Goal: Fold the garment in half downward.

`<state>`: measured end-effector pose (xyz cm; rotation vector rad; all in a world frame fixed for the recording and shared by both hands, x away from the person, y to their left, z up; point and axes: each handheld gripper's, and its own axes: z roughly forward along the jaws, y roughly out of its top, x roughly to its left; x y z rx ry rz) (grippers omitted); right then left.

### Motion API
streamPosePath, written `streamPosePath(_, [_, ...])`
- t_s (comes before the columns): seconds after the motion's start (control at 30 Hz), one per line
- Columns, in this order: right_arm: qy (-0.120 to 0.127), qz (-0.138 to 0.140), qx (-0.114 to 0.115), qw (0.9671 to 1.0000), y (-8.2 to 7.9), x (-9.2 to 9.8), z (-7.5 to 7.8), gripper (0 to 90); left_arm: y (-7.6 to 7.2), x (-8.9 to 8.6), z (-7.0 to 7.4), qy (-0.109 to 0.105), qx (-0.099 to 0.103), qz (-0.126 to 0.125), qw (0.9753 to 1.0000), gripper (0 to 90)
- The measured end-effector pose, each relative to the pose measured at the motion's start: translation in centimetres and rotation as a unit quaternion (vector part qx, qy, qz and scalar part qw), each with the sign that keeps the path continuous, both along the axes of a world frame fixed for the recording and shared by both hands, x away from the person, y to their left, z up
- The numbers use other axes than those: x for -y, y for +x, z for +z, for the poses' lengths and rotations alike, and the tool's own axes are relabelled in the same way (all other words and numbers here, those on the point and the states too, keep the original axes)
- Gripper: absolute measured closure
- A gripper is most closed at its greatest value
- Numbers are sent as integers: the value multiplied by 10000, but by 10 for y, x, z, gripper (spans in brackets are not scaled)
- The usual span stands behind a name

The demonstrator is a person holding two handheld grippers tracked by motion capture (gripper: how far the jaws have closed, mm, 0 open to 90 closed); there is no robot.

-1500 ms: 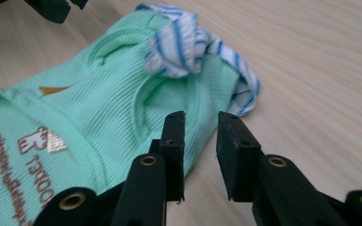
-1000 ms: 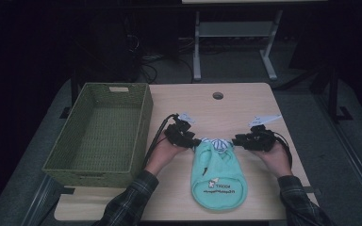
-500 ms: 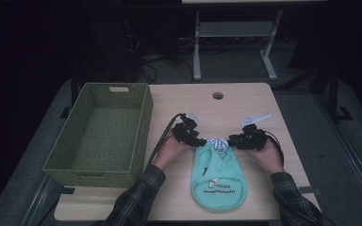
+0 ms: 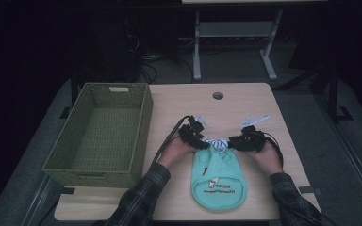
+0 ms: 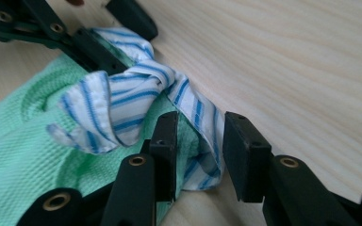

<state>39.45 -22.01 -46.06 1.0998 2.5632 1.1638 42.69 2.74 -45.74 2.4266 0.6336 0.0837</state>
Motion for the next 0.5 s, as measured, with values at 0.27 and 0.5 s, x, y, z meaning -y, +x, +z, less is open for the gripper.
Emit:
streamPosePath(0.27, [136, -95, 121, 9998, -16, 13, 15, 676, 1, -4, 1, -1, -193, -83, 9998, 789])
streamPosePath(0.5, [179, 67, 117, 9997, -37, 11, 20, 709, 3, -7, 2, -31, -258, 106, 9996, 821])
